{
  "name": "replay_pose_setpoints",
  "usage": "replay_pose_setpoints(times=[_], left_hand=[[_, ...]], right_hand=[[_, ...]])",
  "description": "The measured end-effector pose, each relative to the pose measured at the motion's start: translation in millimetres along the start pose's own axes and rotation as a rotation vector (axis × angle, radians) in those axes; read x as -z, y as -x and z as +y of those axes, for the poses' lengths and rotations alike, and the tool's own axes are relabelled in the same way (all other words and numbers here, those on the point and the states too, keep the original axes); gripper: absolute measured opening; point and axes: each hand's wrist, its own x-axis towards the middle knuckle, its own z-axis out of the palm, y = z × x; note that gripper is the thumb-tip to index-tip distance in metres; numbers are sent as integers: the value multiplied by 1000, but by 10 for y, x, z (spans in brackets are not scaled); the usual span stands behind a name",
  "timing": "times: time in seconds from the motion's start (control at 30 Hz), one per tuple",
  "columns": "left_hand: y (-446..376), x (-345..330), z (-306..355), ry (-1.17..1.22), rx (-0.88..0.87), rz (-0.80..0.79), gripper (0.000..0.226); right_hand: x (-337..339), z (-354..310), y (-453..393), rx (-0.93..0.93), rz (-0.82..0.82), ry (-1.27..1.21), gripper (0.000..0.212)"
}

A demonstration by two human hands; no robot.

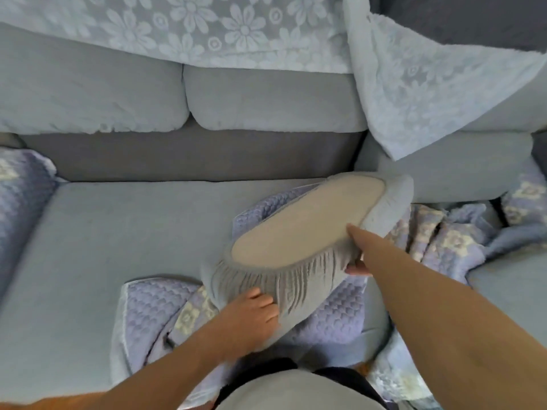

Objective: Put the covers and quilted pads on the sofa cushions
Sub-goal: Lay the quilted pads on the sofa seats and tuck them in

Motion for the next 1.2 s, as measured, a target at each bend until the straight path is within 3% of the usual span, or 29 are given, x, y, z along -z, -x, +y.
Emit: replay_pose_setpoints(times=[0.07,0.2,0.33,0.43,0.5,0.63,0.7,0.77,0.87,1.0,1.2], left_hand=[[278,-15,-45,7,37,-45,19],[356,73,-80,-76,-29,12,22],[35,520,-566,-144,124,277,24],[-313,1195,-922,-167,326,432,29],[-487,1586,-1069,-16,432,508,39],[-906,1933,-1200,347,525,474,41],[-1290,1923,-1063,432,607,412,28],[-1785,1876,-748,431,649,439,30],[-2625,1897,-121,412,601,509,33],[-3776,2105,747,482,434,478,31],[-5303,2016,2376,532,354,341,26]], right_hand=[[-16,172,-61,-99,-68,-105,40],[-43,224,-82,-13,-27,-127,23],[236,-28,160,287,44,-574,19],[1006,-335,642,597,156,-782,24],[1541,-357,957,785,219,-860,31],[2285,143,1344,1030,349,-768,31],[2605,475,1472,1126,420,-706,35],[2931,820,1638,1194,507,-626,40],[3513,1417,1776,1211,658,-583,42],[4449,2273,1960,1173,933,-639,44],[5716,3340,1315,716,1092,-874,32]])
